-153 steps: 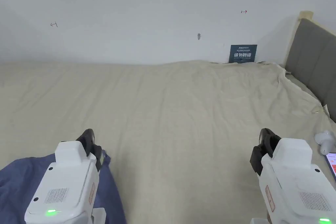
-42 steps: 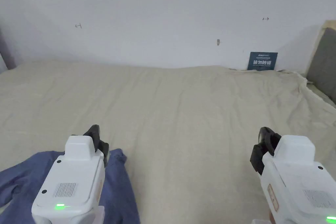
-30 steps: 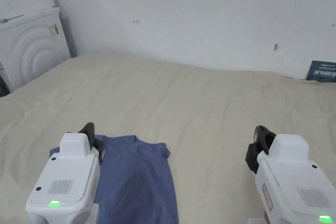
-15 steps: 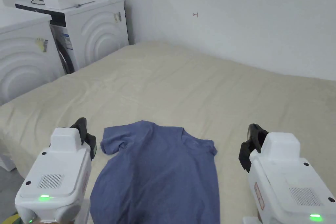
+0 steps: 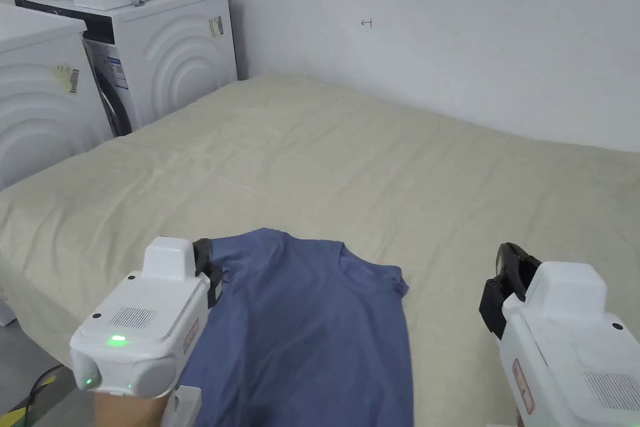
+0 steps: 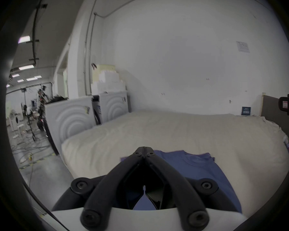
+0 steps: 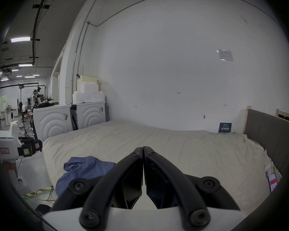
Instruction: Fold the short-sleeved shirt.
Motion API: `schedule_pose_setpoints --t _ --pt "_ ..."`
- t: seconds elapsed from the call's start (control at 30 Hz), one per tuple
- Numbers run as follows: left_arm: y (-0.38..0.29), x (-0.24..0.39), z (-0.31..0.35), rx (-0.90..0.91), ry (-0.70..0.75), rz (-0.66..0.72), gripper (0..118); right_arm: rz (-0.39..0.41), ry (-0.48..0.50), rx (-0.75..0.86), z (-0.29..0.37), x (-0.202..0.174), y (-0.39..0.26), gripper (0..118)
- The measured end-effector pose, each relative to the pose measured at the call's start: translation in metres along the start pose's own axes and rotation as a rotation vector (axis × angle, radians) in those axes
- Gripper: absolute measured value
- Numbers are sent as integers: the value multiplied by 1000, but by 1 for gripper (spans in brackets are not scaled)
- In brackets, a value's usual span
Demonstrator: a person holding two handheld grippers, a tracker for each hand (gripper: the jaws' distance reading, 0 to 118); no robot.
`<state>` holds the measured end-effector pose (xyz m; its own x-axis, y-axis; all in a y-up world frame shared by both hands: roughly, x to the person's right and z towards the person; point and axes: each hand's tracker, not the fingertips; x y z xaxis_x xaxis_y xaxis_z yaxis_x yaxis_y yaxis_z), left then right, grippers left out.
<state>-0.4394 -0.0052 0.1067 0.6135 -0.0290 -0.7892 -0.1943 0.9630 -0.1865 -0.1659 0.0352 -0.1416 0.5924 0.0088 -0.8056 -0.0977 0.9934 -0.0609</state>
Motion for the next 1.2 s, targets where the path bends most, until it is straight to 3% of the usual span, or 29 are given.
schedule_pose_setpoints --t 0.13,0.17,0.23,0.27,0.3,0.37,0.4,0.57,0.8,0.93,1.03,1.07,1.2 --pt "-7 11 -34 -160 -77 23 0 2 -32 -17 -1 13 -3 0" --pt "-13 14 -45 -192 -95 28 5 3 -41 -23 -2 16 -4 0" --pt "-19 21 -66 -296 -117 29 24 1 -55 -31 -3 22 -6 0" --pt "-23 24 -77 -338 -128 37 41 -1 -62 -35 -3 25 -7 0" --pt "-25 30 -83 -405 -131 42 68 -3 -69 -37 -3 27 -8 0" --pt "-35 38 -102 -495 -122 55 92 -3 -84 -44 -3 32 -10 0" --pt "-40 42 -110 -537 -114 55 97 -4 -90 -47 -3 34 -12 0" --pt "-64 63 -136 -678 -117 53 97 -13 -125 -73 -3 48 -21 0" --pt "-104 85 -161 -843 -110 0 94 -24 -181 -111 3 71 -33 0" --pt "-98 98 -143 -804 -122 -49 67 -41 -215 -118 9 86 -35 0" --pt "-92 102 -139 -792 -136 -99 13 -49 -233 -119 13 95 -35 0" --pt "-93 104 -139 -789 -130 -132 0 -50 -239 -118 15 97 -34 0" --pt "-91 96 -136 -782 -146 -87 0 -55 -255 -108 24 105 -32 0"
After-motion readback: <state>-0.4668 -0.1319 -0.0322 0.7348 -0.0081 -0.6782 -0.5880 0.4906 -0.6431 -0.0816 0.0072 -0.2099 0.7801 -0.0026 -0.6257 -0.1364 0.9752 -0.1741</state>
